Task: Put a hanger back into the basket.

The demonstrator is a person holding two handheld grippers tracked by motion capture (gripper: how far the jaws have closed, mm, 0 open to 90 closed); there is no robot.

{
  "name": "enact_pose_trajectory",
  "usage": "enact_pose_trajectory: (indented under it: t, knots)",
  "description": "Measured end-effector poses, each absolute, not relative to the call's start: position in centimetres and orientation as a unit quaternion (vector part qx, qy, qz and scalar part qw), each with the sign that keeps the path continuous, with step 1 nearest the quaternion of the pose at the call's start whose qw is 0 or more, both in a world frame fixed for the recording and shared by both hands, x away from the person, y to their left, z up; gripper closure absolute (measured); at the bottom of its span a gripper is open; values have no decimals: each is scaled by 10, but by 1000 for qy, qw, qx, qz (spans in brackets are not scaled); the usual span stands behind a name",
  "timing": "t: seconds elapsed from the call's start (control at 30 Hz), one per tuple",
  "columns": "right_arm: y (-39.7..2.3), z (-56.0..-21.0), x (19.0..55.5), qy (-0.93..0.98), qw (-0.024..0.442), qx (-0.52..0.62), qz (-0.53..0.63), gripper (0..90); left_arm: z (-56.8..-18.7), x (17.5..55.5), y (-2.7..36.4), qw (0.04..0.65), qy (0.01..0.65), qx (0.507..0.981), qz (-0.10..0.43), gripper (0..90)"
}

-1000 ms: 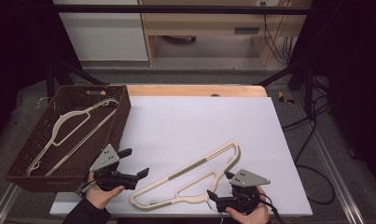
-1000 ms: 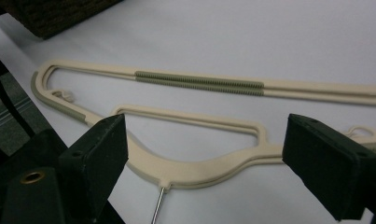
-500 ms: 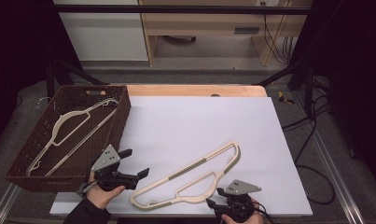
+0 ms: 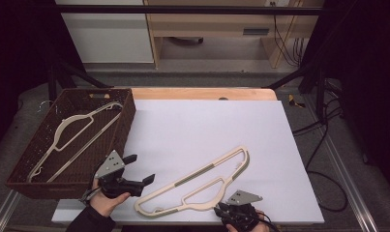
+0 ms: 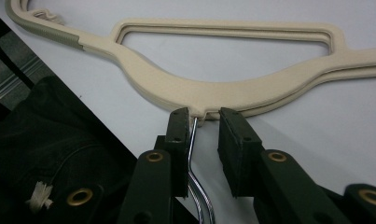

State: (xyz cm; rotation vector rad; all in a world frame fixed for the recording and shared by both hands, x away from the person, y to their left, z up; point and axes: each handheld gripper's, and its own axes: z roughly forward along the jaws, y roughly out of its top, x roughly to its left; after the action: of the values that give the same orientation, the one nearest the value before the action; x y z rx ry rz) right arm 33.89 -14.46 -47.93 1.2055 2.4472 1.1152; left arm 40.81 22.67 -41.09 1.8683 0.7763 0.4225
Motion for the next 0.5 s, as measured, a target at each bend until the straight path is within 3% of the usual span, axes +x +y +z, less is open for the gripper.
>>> enact_pose_trajectory:
  t: [0.2, 0.5]
  knots:
    - [-138, -478, 337, 833, 99, 406, 364, 850, -411, 407, 225, 512, 322, 777, 176, 60]
    - [-139, -478, 340, 820, 78, 429, 370, 874, -411, 406, 222, 509, 319, 780, 174, 62]
